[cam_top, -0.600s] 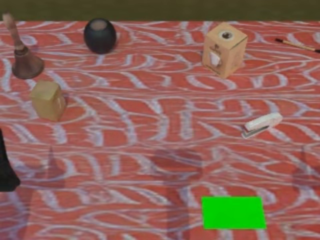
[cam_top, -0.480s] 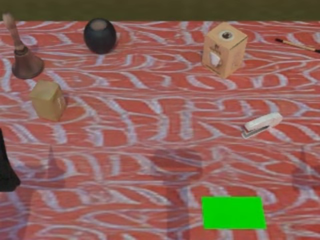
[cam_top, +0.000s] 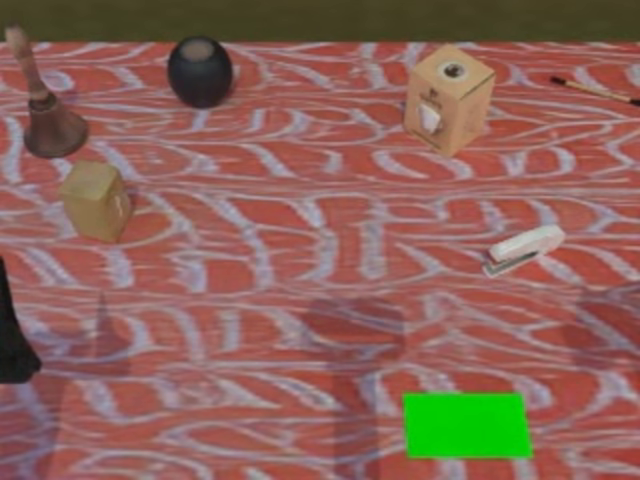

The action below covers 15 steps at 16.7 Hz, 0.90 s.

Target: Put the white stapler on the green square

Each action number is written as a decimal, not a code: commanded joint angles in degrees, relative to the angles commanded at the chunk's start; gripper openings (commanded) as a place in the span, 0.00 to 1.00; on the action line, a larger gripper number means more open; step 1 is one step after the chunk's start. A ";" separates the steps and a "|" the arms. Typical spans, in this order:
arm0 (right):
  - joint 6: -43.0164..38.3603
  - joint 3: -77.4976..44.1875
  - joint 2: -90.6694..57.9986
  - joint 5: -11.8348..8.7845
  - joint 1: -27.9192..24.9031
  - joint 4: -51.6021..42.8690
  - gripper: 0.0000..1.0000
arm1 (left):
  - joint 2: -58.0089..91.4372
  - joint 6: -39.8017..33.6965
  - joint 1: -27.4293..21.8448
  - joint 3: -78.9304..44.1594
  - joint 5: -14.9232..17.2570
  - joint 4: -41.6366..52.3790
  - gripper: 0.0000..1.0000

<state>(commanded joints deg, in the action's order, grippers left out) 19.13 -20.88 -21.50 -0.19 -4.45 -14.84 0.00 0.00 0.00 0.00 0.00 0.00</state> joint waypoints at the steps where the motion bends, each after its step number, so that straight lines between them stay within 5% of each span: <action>1: 4.18 -4.86 -5.38 0.04 -0.87 -3.24 1.00 | 0.00 0.00 0.00 0.00 0.00 0.00 1.00; 15: 64.27 -72.33 -86.58 0.26 -13.99 -50.96 1.00 | 0.00 0.00 0.00 0.00 0.00 0.00 1.00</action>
<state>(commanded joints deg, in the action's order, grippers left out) 83.40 -93.21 -108.08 0.07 -18.44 -65.80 0.00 0.00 0.00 0.00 0.00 0.00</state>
